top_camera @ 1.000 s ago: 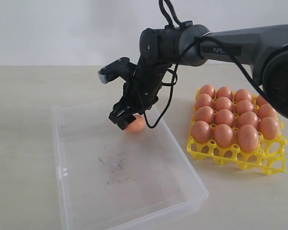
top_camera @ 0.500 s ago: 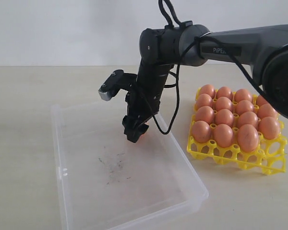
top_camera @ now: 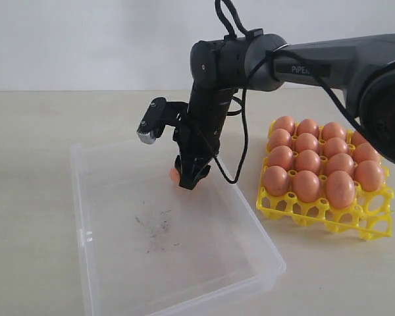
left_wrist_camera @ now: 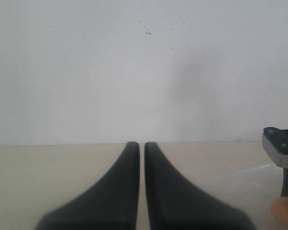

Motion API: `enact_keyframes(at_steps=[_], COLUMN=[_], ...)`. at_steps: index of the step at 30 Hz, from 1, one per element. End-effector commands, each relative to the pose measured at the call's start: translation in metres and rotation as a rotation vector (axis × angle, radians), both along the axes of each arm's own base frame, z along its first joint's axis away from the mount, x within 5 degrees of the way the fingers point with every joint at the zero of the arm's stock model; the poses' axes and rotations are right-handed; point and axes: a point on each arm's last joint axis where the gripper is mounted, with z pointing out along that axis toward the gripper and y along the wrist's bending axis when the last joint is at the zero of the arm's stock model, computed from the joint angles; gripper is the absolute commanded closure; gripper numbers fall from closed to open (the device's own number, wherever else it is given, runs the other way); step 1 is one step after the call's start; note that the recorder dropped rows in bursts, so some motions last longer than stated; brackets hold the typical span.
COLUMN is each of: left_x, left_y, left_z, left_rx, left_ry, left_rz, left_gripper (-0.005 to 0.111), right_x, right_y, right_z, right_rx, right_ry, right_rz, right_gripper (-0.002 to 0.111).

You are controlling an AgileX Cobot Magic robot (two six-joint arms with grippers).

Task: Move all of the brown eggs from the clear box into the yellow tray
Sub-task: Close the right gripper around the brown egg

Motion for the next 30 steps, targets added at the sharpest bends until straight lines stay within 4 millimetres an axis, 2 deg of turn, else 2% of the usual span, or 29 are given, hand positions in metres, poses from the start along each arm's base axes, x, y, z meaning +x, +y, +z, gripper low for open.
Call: enact_keyframes(at_steps=[1, 8, 16, 19, 25, 27, 28, 30], left_x=[0.000, 0.000, 0.000, 0.000, 0.000, 0.000, 0.000, 0.000], left_y=[0.000, 0.000, 0.000, 0.000, 0.000, 0.000, 0.000, 0.000], left_z=[0.002, 0.002, 0.002, 0.002, 0.002, 0.002, 0.002, 0.002], left_rx=[-0.001, -0.001, -0.001, -0.001, -0.001, -0.001, -0.001, -0.001], left_ry=[-0.013, -0.013, -0.013, -0.013, -0.013, -0.013, -0.013, -0.013], left_rz=[0.002, 0.002, 0.002, 0.002, 0.002, 0.002, 0.002, 0.002], left_gripper=[0.103, 0.103, 0.103, 0.103, 0.103, 0.103, 0.103, 0.103], right_x=[-0.002, -0.010, -0.018, -0.022, -0.018, -0.017, -0.017, -0.017], right_y=[0.010, 0.020, 0.039, 0.044, 0.042, 0.041, 0.040, 0.040], right_z=[0.003, 0.001, -0.020, -0.021, -0.020, -0.020, -0.020, -0.021], right_rx=[0.036, 0.024, -0.028, -0.047, -0.052, -0.061, -0.065, -0.054], right_ry=[-0.032, -0.050, -0.115, -0.139, -0.144, -0.147, -0.142, -0.137], right_rz=[0.005, 0.099, 0.230, 0.261, 0.099, 0.041, 0.018, -0.031], right_gripper=[0.083, 0.055, 0.054, 0.054, 0.054, 0.059, 0.068, 0.096])
